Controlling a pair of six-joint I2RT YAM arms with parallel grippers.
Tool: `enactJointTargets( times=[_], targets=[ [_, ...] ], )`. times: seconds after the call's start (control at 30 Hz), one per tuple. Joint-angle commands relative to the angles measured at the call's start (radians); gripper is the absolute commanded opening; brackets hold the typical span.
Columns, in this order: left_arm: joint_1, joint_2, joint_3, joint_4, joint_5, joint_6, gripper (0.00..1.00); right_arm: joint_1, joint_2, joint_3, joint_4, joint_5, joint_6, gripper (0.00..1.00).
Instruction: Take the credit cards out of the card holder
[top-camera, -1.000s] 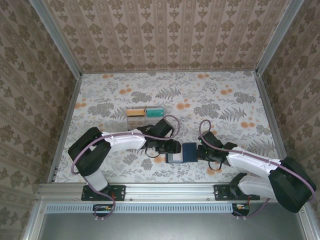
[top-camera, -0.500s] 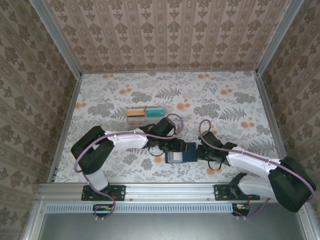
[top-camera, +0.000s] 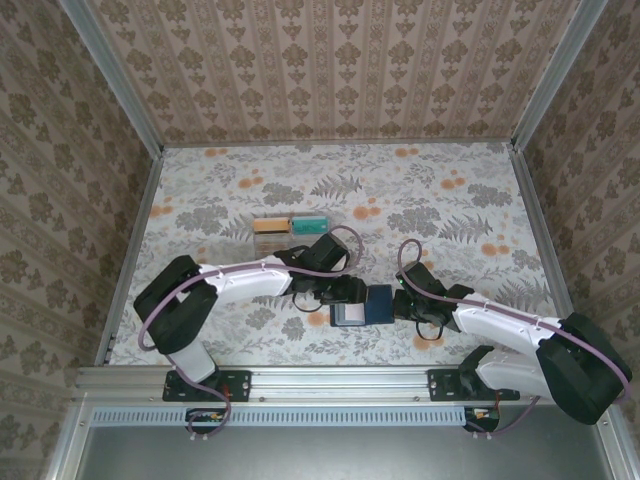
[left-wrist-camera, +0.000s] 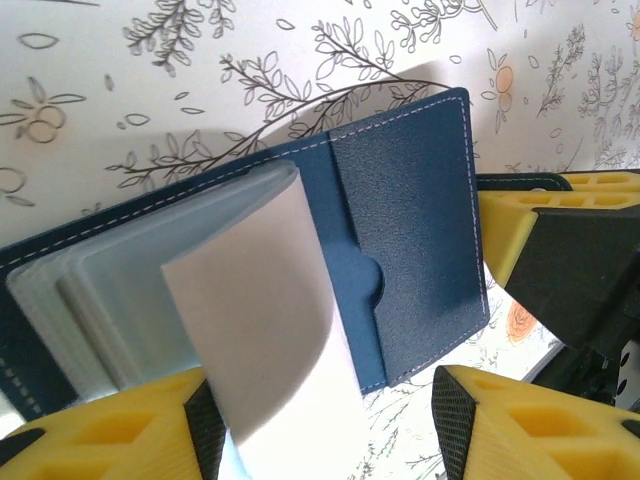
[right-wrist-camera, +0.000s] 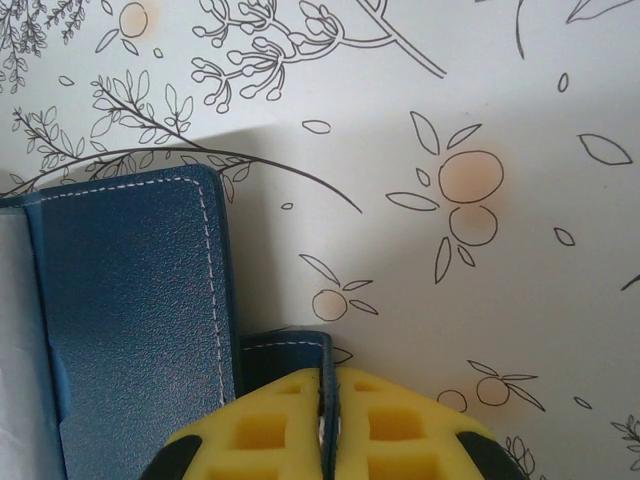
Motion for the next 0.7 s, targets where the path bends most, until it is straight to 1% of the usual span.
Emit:
enactJointTargets(
  times=[0.0, 0.17, 0.43, 0.67],
  targets=[
    [-0.005, -0.027, -0.012, -0.073, -0.034, 0.010, 0.59, 0.000, 0.012, -0.010, 0.015, -0.026, -0.004, 0.07],
    [-0.007, -0.010, -0.013, -0.077, -0.032, 0.007, 0.59, 0.000, 0.016, -0.014, 0.021, -0.030, -0.003, 0.07],
    [-0.015, -0.015, -0.006, -0.111, -0.062, 0.006, 0.58, 0.000, 0.016, -0.014, 0.017, -0.030, -0.003, 0.07],
    [-0.018, 0.003, -0.010, -0.110, -0.054, -0.001, 0.59, -0.001, 0.017, -0.017, 0.023, -0.030, 0.001, 0.07]
  ],
)
